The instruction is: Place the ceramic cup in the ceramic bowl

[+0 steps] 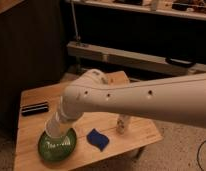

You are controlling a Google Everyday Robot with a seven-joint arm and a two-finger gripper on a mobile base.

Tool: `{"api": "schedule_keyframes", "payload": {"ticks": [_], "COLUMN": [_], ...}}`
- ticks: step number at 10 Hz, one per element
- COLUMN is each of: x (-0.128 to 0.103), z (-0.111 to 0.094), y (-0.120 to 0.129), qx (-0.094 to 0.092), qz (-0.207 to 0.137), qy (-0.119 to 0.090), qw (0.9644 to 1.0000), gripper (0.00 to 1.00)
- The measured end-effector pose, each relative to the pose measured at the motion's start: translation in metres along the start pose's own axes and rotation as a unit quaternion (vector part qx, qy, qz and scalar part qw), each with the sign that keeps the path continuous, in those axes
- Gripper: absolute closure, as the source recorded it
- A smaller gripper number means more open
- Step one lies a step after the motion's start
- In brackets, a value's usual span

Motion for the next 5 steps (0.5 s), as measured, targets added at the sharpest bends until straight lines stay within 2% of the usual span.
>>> {"api": "schedule_keyframes", "payload": {"ticks": [3,5], "x": [-0.006,-0.004], "z": [0.055,0.075], "y": [-0.003,-0.005], "qx": [-0.038,-0.056], "qz": [-0.015,-0.017], "qy": [0.028,0.036], "qw": [0.9988,0.9976], "gripper": [1.0,1.0]}}
